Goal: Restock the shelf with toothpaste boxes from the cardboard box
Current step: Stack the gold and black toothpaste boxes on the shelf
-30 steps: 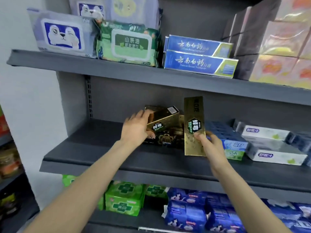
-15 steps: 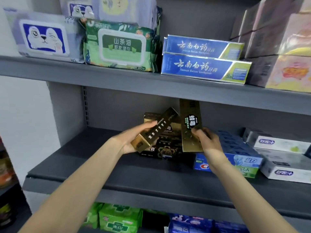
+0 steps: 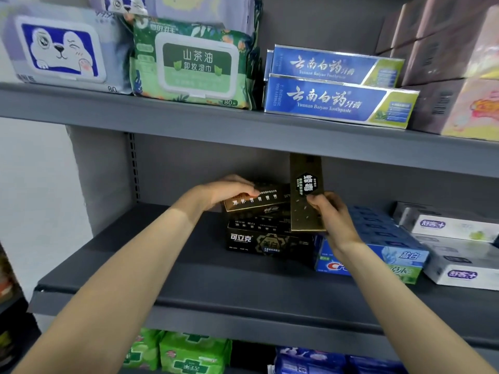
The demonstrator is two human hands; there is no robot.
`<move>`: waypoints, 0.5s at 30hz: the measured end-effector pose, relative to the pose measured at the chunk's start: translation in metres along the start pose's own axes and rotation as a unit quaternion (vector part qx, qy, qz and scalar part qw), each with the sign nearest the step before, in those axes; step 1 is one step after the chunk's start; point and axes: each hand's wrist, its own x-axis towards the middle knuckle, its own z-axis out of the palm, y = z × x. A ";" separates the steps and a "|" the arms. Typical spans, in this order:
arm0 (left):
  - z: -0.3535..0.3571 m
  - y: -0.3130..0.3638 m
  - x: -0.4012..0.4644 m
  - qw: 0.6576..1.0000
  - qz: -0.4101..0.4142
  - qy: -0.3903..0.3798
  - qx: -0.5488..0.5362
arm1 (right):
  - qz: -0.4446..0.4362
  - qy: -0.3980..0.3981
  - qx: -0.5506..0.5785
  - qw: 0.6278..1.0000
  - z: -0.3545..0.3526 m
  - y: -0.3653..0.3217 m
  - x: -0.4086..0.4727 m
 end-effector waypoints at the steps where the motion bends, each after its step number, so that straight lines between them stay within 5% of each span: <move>1: 0.000 0.001 0.006 0.997 0.038 0.019 0.058 | 0.004 0.003 -0.008 1.000 0.001 0.001 0.000; 8: 0.013 -0.035 0.030 0.946 0.155 0.146 0.244 | 0.030 0.012 -0.018 0.999 0.004 0.012 -0.001; 15: 0.013 -0.049 0.029 0.942 0.196 0.095 0.254 | 0.027 0.020 -0.022 0.999 0.007 0.011 0.001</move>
